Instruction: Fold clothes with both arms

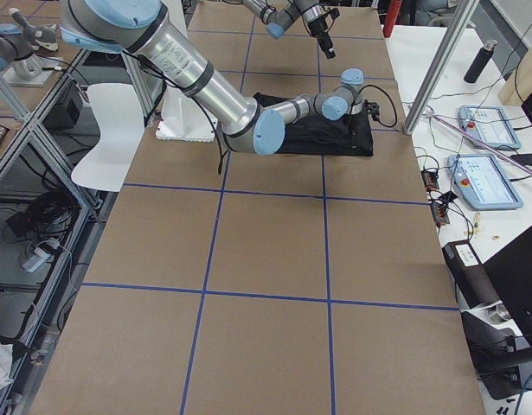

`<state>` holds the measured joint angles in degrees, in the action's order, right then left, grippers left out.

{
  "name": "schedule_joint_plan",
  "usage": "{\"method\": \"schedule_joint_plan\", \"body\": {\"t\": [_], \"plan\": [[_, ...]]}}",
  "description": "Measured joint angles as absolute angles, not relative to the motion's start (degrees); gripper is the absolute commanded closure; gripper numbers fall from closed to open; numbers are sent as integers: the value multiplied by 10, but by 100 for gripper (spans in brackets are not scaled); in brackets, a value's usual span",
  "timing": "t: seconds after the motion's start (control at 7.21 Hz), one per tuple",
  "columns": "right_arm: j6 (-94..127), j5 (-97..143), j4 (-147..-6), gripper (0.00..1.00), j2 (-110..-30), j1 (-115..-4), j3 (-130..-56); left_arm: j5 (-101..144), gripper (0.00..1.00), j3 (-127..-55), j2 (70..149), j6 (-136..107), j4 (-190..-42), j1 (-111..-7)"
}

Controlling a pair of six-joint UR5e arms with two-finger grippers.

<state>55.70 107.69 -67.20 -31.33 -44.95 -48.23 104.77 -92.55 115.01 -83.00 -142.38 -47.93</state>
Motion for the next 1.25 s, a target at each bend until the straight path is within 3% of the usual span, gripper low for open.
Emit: {"method": "schedule_joint_plan", "body": {"t": [0.14, 0.28, 0.42, 1.25], "plan": [[556, 1077, -665, 2, -310, -447, -472, 1048, 0, -925, 1150, -828, -1424, -479], [552, 1077, -661, 25, -308, -445, -466, 1048, 0, -925, 1150, -827, -1424, -479], [542, 1078, -661, 40, -308, -447, -461, 1048, 0, -925, 1150, -827, -1424, -480], [488, 1119, -682, 40, -314, -465, -461, 1050, 0, -926, 1151, -825, -1424, -479]]}}
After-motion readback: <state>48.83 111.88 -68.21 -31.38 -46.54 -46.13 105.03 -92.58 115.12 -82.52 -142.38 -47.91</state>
